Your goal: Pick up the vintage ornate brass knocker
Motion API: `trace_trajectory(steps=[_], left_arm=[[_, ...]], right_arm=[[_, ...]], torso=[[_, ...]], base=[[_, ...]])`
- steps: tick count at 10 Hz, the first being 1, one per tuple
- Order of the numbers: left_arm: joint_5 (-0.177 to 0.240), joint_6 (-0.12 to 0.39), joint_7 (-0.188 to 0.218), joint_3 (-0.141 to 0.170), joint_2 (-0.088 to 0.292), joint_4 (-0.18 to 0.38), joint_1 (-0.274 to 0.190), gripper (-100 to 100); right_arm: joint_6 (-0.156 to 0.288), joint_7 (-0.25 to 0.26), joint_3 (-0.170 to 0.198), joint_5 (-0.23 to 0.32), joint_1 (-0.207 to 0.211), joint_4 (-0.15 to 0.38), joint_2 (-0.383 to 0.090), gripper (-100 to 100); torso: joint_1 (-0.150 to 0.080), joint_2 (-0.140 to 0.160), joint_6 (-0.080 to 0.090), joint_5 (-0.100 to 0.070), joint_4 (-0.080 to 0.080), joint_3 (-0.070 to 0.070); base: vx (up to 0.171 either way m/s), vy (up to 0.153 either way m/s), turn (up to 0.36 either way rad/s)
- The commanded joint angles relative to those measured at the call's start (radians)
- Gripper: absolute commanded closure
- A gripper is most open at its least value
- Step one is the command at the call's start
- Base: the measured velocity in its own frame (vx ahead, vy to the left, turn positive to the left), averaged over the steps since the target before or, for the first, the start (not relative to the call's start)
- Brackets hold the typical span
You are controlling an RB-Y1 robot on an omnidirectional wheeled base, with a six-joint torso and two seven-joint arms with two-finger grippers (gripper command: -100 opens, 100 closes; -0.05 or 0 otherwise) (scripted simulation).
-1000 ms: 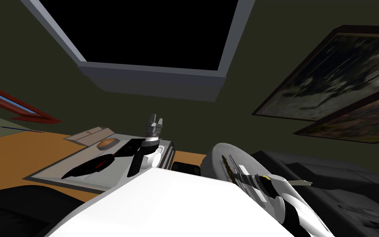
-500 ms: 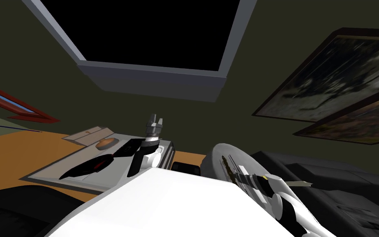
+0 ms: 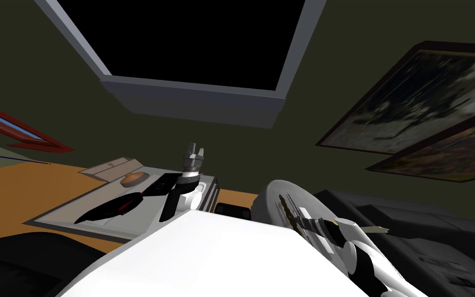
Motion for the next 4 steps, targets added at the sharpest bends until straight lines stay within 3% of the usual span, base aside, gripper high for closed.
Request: trace_trajectory(steps=[1,3,4], left_arm=[[0.000,0.000,0.000,0.000,0.000,0.000,0.000,0],[0.000,0.000,0.000,0.000,0.000,0.000,0.000,0],[0.000,0.000,0.000,0.000,0.000,0.000,0.000,0]], right_arm=[[0.024,-0.018,-0.006,-0.003,0.021,-0.050,0.000,100],[0.019,-0.013,-0.006,-0.003,0.017,-0.042,-0.002,100],[0.022,-0.015,-0.006,-0.003,0.019,-0.045,-0.002,0]], torso=[[0.000,0.000,0.000,0.000,0.000,0.000],[0.000,0.000,0.000,-0.001,0.000,0.000],[0.000,0.000,0.000,-0.001,0.000,0.000]], base=[[-0.020,0.000,0.006],[-0.004,-0.001,-0.003],[0.000,0.000,0.000]])
